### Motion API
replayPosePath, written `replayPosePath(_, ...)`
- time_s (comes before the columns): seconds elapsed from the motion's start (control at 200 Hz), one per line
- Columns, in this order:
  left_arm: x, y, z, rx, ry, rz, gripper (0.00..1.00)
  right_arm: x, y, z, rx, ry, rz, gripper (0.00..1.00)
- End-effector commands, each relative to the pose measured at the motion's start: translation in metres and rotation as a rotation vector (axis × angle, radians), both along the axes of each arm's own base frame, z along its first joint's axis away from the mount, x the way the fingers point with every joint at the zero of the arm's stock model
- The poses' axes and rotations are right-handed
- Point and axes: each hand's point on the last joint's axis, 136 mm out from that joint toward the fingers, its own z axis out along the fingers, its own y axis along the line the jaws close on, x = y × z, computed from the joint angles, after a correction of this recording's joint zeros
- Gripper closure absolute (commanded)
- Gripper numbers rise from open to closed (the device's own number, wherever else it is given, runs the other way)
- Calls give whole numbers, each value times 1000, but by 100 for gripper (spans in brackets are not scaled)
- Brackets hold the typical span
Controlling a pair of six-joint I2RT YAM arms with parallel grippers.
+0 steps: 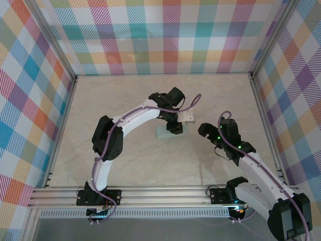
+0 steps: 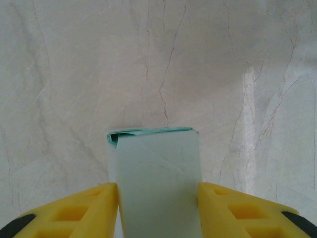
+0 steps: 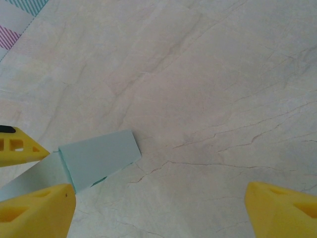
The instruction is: Fold the paper box
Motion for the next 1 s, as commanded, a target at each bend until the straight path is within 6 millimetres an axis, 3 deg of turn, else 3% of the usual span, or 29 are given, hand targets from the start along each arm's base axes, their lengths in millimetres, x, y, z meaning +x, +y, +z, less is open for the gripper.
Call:
replayPosePath(0.0, -25, 6, -21, 61, 98, -31, 55, 4, 1, 3, 5, -23, 6, 12)
replayPosePath(0.255, -56, -2, -6, -46, 235, -82, 51, 5, 1, 2, -1, -20, 11, 12)
replayPosePath(0.385, -46, -4, 4, -87, 190, -32, 47, 6, 2, 2, 6, -22, 17, 12)
replayPosePath(0.48, -34, -7, 31, -198, 162, 36, 41, 8, 8, 2, 15, -24, 51, 11)
replayPosePath(0.555, -12, -3, 52, -303, 139, 199, 39, 9, 17, 1, 16, -29, 107, 10)
replayPosePath(0.655, 21, 21, 69, -417, 103, 508, 39, 10, 35, -3, 29, -18, 228, 9)
replayPosePath(0.71, 28, 36, 73, -453, 109, 677, 30, 9, 45, -8, 42, 8, 287, 9)
replayPosePath(0.76, 30, 54, 67, -456, 152, 866, 22, 9, 53, -12, 55, 28, 338, 9)
replayPosePath(0.845, 26, 77, 55, -496, 255, 1138, 18, 8, 64, -24, 81, 77, 397, 10)
replayPosePath(0.995, -1, 102, 12, -526, 456, 1430, 23, 10, 81, -39, 140, 127, 457, 13)
